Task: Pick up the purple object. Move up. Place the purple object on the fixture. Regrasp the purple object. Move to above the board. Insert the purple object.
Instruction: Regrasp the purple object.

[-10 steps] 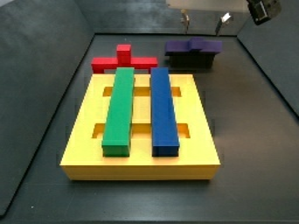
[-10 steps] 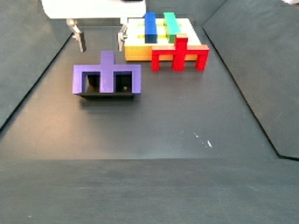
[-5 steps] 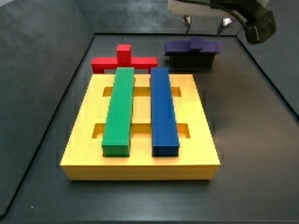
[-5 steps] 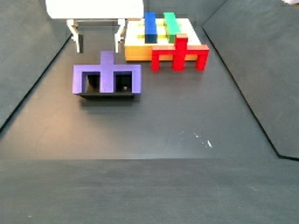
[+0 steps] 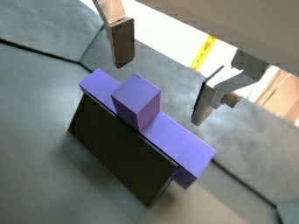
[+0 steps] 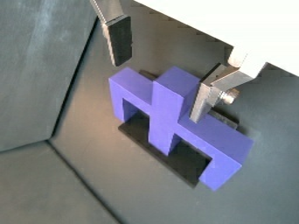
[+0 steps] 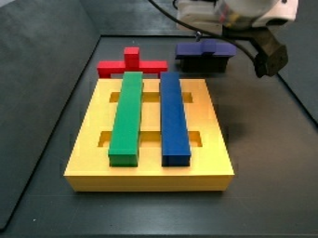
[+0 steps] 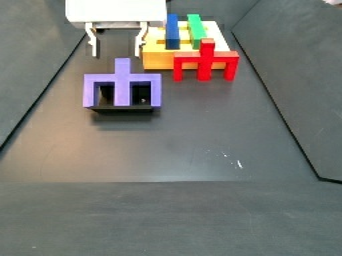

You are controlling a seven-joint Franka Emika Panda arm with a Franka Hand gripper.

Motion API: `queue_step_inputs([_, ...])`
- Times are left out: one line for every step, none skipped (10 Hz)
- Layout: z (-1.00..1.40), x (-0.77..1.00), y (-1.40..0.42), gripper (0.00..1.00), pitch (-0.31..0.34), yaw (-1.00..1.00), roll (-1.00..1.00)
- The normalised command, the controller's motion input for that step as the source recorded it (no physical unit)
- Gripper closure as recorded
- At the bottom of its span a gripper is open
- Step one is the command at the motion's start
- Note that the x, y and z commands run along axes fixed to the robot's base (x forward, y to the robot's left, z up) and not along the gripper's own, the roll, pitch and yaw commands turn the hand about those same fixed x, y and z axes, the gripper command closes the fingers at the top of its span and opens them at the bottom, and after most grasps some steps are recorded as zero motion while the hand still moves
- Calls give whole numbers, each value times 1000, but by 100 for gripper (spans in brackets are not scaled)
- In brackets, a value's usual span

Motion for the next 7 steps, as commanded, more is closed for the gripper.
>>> queue_step_inputs([-423, 111, 6, 0, 0, 134, 420])
queue_step_inputs([-460, 57, 14, 0, -37, 109, 317])
queue_step_inputs([-194, 217, 0, 0, 0, 57, 363])
queue_step_inputs([69, 297, 0, 0, 183, 23, 646])
queue_step_inputs([0, 237, 0, 0, 146, 29, 677])
queue_step_inputs([0, 166, 0, 0, 100, 31, 626])
queue_step_inputs([-180, 0, 0, 0, 0, 6, 431])
